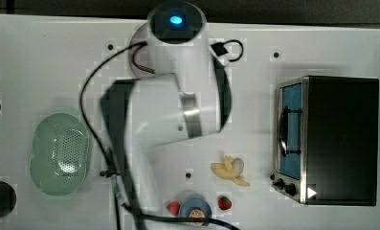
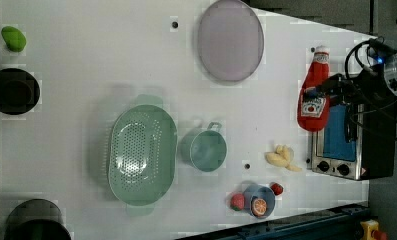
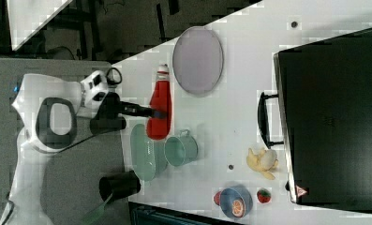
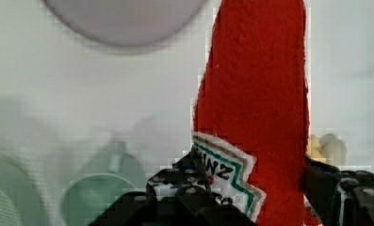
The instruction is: Pick ketchup from strainer and place it on the table
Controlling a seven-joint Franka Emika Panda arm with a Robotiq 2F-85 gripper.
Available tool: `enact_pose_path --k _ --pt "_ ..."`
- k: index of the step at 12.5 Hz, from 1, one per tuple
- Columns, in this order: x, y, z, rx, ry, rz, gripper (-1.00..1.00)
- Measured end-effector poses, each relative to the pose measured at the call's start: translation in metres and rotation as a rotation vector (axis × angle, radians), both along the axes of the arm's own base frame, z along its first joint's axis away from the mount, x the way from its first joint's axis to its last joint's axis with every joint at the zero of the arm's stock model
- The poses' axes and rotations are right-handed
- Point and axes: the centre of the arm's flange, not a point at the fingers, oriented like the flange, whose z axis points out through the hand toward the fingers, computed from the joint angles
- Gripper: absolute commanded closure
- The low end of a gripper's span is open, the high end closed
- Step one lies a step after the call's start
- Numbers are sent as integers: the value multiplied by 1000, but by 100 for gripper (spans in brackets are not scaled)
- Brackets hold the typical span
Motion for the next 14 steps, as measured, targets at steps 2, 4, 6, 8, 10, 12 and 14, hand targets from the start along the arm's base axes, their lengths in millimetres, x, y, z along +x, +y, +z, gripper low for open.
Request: enact_pose_path --k 2,4,6,8,10,12,14 --pt "-7 -21 -29 2 8 2 -13" --pt "-17 -34 -64 13 -14 14 -13" --pt "-31 -43 -99 26 -49 6 -13" --pt "-51 -50 -135 43 -59 -2 -13" --pt "-64 -55 -162 69 -70 -19 -38" --pt "-74 -56 -181 83 -75 -19 -82" --pt "-80 -52 -194 106 -49 -18 -100"
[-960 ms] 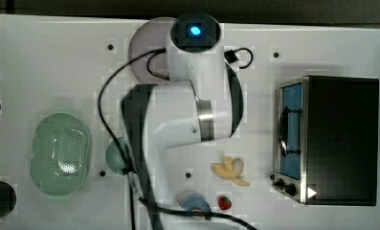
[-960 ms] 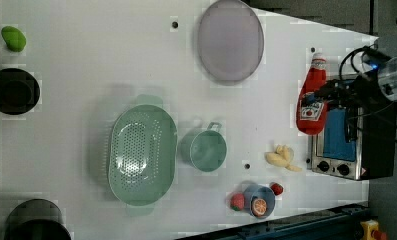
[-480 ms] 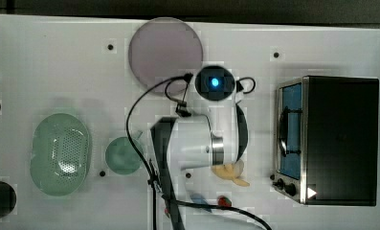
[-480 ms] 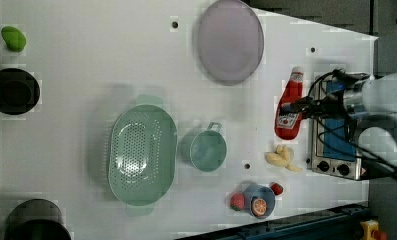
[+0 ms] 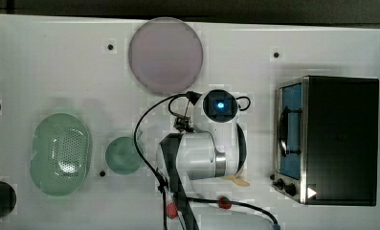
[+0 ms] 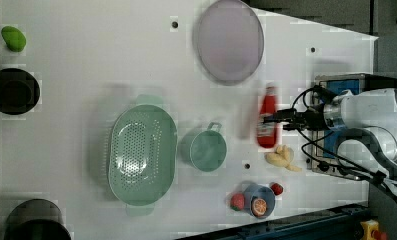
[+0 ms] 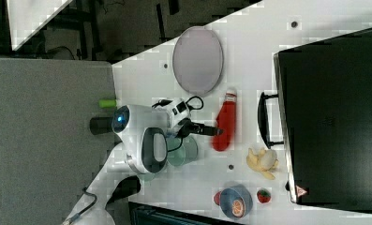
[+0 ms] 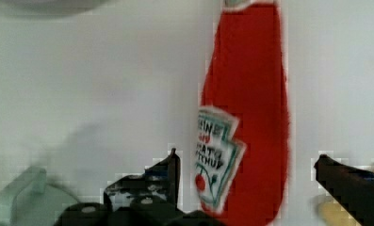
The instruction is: Pick ketchup from strainer and place it on the table
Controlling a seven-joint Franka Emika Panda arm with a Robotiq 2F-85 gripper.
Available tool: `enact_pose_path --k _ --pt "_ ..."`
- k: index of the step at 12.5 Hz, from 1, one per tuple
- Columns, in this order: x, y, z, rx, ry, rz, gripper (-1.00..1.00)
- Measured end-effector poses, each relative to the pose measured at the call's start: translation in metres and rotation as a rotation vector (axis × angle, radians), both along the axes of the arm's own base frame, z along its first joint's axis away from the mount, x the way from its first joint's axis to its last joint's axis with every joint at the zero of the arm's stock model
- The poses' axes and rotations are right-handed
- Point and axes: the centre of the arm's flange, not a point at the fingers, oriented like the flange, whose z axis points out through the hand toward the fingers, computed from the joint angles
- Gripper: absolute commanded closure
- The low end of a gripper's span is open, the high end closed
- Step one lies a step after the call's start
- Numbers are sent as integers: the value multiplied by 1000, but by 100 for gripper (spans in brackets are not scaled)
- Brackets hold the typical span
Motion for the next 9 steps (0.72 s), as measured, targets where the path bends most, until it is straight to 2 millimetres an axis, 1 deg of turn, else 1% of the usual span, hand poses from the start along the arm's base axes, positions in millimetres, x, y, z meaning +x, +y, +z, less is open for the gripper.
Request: enact_pose_path --k 1,2,3,4,5,6,7,9 --pt "-1 3 -3 6 7 5 -100" --pt "1 3 2 -2 -2 8 -100" --pt "6 0 12 -20 -18 8 -100" --pt "14 -5 32 -50 -38 4 -100" --pt "25 -10 60 -83 -62 -6 -100" --pt "37 -13 94 -114 -97 -25 -100" --pt "48 -16 132 -155 -138 -54 -100" --pt "56 -16 211 -196 -160 -185 -100"
